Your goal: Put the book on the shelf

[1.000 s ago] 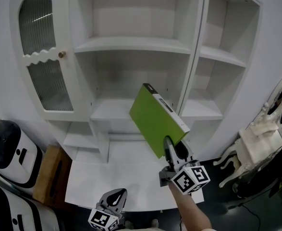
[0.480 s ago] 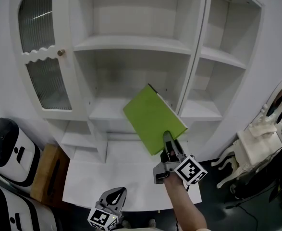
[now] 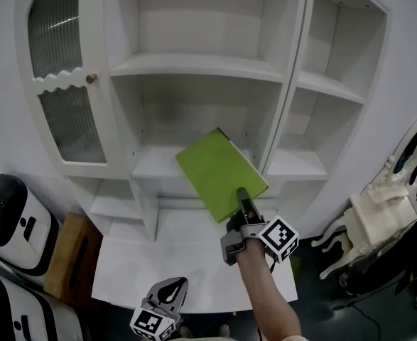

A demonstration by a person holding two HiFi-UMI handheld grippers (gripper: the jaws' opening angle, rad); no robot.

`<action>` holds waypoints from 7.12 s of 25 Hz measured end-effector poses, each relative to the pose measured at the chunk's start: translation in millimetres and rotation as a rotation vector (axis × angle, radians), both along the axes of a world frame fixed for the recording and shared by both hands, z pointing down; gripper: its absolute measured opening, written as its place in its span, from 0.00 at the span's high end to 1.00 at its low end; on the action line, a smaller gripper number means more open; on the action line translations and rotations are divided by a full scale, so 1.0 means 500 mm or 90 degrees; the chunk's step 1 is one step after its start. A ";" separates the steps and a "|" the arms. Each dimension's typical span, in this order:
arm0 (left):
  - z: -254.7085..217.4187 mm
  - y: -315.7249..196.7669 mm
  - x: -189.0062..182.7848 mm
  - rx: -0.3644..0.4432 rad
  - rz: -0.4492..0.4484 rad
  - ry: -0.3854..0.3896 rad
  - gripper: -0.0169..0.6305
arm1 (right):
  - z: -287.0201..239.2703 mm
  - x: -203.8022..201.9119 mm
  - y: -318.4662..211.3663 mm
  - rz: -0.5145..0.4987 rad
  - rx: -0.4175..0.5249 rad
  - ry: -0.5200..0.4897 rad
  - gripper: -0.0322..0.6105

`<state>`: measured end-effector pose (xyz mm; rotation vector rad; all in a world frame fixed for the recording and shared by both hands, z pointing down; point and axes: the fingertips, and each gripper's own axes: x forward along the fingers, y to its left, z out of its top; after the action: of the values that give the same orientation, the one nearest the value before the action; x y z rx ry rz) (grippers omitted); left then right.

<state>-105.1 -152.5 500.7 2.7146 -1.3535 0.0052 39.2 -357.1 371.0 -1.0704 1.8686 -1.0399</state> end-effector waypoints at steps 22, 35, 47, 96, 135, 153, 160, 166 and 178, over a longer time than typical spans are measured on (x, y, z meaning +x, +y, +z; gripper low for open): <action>0.004 -0.022 0.019 -0.003 0.016 0.002 0.96 | 0.069 -0.023 -0.096 -0.008 -0.130 -0.195 0.72; 0.008 -0.045 0.042 -0.012 0.030 -0.006 0.96 | 0.066 -0.031 -0.146 -0.007 -0.146 -0.201 0.72; 0.008 -0.044 0.041 -0.009 0.020 -0.013 0.96 | 0.064 -0.032 -0.165 -0.021 -0.146 -0.208 0.71; 0.015 0.006 0.071 -0.005 0.027 -0.028 0.96 | -0.071 -0.026 0.030 -0.058 0.265 0.266 0.93; 0.027 -0.029 -0.014 -0.017 -0.025 -0.017 0.96 | 0.019 -0.212 -0.082 0.144 0.426 1.260 0.93; 0.025 -0.005 0.060 -0.024 0.027 -0.018 0.96 | 0.043 -0.137 0.127 0.099 0.505 1.264 0.93; 0.023 -0.004 0.100 -0.021 0.049 -0.015 0.96 | 0.095 -0.077 0.250 0.048 0.451 1.122 0.93; 0.019 -0.001 0.140 -0.017 0.070 -0.011 0.96 | 0.159 -0.028 0.330 -0.028 0.369 0.936 0.93; 0.023 0.023 0.177 -0.022 0.087 -0.011 0.96 | 0.264 -0.011 0.415 -0.099 0.355 0.795 0.93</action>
<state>-16.4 -140.9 512.3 2.7780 -1.1568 0.0623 33.9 -149.4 502.8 -1.3327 2.9581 0.2871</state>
